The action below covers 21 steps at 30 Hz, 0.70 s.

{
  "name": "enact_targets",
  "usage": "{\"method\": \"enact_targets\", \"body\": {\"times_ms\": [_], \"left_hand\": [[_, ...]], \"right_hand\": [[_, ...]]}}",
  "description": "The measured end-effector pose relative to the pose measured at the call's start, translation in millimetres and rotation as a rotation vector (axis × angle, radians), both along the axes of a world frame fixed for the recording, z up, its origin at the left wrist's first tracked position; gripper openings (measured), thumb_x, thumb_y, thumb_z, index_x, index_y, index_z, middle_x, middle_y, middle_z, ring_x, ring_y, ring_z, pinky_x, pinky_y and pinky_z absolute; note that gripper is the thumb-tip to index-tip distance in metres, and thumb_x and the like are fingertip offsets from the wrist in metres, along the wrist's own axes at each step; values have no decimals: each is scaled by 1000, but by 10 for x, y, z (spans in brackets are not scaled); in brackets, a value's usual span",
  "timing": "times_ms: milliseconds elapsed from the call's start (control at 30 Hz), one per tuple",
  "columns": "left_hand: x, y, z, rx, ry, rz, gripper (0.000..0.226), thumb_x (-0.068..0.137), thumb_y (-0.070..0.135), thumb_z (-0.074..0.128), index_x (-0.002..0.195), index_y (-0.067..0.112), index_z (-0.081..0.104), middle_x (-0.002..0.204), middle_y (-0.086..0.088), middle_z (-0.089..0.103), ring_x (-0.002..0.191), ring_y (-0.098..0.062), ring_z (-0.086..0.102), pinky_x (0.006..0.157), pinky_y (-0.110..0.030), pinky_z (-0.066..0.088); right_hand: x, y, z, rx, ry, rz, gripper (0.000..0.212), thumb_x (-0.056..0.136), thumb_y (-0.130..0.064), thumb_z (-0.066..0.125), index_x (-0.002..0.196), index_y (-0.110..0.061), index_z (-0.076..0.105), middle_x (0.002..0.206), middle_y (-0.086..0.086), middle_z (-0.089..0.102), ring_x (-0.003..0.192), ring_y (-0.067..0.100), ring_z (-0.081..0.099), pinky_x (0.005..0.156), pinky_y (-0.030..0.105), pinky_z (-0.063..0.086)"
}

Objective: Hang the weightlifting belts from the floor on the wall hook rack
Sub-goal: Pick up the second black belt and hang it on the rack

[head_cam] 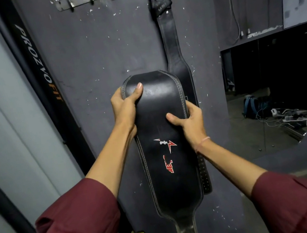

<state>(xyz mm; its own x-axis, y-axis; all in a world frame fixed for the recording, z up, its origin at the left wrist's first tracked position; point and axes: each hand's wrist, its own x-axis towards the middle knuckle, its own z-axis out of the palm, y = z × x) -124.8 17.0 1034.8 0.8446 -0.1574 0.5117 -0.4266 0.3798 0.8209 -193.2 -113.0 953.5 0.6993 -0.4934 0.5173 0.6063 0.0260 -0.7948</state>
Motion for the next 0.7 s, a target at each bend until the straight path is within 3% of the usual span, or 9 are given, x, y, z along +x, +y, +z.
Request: {"method": "enact_targets", "body": {"times_ms": [100, 200, 367, 467, 600, 700], "left_hand": [[67, 117, -48, 141, -110, 136, 40, 79, 24, 82, 111, 7, 66, 105, -9, 75, 98, -23, 73, 87, -41, 60], [-40, 200, -460, 228, -137, 151, 48, 71, 23, 88, 112, 12, 66, 105, -2, 76, 98, -17, 73, 84, -35, 60], [-382, 246, -1745, 327, 53, 80, 33, 67, 8, 88, 93, 21, 72, 86, 16, 77, 83, -2, 73, 80, -24, 59], [-545, 276, -2148, 340, 172, 67, 27, 67, 10, 88, 86, 21, 73, 81, 13, 78, 83, -10, 73, 71, -19, 57], [-440, 181, -1537, 182, 76, 190, 19, 73, 16, 84, 90, 11, 76, 82, 5, 78, 76, -9, 71, 73, -30, 58], [-336, 189, -973, 216, -74, 171, 21, 73, 23, 86, 90, 14, 76, 88, 0, 79, 81, -14, 74, 75, -32, 61]], "right_hand": [[34, 106, 90, 55, -43, -44, 28, 74, 4, 76, 100, 1, 67, 98, 13, 75, 91, 26, 73, 83, 41, 59], [100, 98, 246, 77, -66, -64, 25, 71, 6, 76, 95, 6, 67, 93, 14, 74, 81, 21, 71, 78, 39, 60], [226, -74, 566, 61, -101, -129, 29, 62, -8, 82, 81, 6, 64, 82, 13, 70, 76, 20, 63, 76, 56, 58], [256, -113, 600, 36, -118, -168, 34, 60, -16, 82, 75, 4, 60, 77, 10, 66, 74, 18, 57, 75, 60, 56], [182, -86, 466, 46, -110, -139, 24, 64, -8, 80, 80, 3, 66, 81, 10, 69, 75, 19, 60, 78, 58, 56], [107, -40, 411, 74, -84, -109, 19, 66, -2, 78, 80, 4, 67, 81, 12, 70, 75, 21, 63, 77, 56, 57]]}}
